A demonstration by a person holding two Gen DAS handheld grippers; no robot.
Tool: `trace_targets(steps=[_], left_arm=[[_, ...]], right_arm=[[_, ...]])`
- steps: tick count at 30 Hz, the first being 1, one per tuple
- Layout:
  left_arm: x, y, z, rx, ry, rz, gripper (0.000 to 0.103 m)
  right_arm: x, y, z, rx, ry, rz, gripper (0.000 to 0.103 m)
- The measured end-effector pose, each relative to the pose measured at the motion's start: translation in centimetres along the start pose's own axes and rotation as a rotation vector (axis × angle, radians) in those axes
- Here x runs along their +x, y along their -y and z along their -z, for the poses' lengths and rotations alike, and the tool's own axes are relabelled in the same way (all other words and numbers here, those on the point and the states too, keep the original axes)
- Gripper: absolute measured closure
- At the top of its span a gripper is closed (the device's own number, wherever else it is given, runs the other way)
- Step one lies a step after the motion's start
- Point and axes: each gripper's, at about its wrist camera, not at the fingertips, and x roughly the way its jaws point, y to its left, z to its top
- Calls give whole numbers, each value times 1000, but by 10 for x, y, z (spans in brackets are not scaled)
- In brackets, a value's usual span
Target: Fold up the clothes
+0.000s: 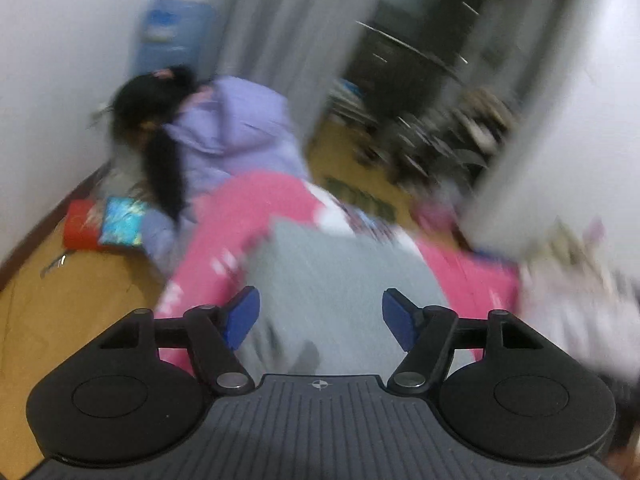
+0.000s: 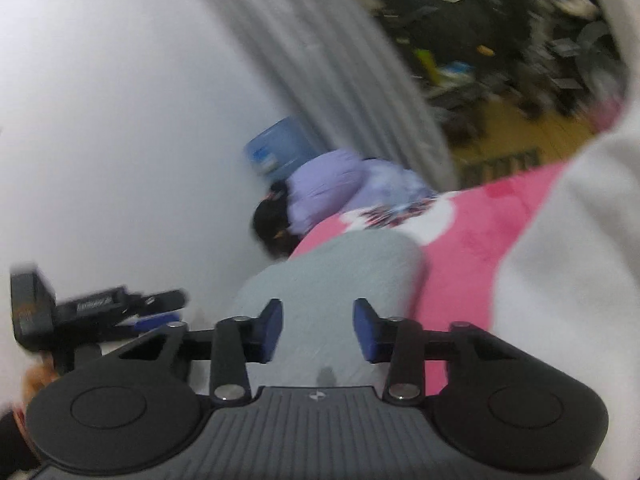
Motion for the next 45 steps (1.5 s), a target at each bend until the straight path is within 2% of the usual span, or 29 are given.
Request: trace_targets(steps=[2,3,4,6,8,10,15,18,20,23,28,31,33,35,43,45], left_arm=[[4,24,27,172,-40,-37,36],[12,30,40,243,-69,-90,37],[23,32,52,302,-98,-156,39],[29,31,64,326,-124,-221,38],[20,30,63,297,-117,-239,38],[3,32,60,260,-93,-238,38],[-42,52,56,173,-19,-246,33],[-62,66,51,97,-1,-203,30],[-81,81,55,74,-6,-170,23],[-109,105,63,46,-19,-126,18],[-149,132,86,-38,-115,-52,14],[-174,144,100,-60,-147,-48,12],[-190,152,110,-63,-164,-52,11],[-209,162,120,-61,-182,-63,11],[-274,193,150,-47,-133,-111,2],[-283,198,153,-45,-130,-116,0]], right_arm=[[18,-11,21,-63,-92,45,65],[30,-13,32,-89,-156,89,66],[37,-14,41,-106,-181,116,68],[39,-14,51,-108,-165,134,70],[28,-18,41,-65,-171,122,67],[1,-21,34,-40,-161,91,67],[-81,-34,39,-67,-175,94,65],[-122,-50,49,-119,-194,112,60],[-148,-63,56,-157,-203,129,55],[-186,-87,74,-175,-200,182,50],[-242,-115,100,-161,-205,250,49],[-276,-130,112,-144,-196,279,46],[-294,-140,116,-137,-192,295,37],[-312,-152,119,-142,-184,313,33],[-355,-188,128,-155,-127,366,23],[-362,-196,129,-174,-113,377,17]])
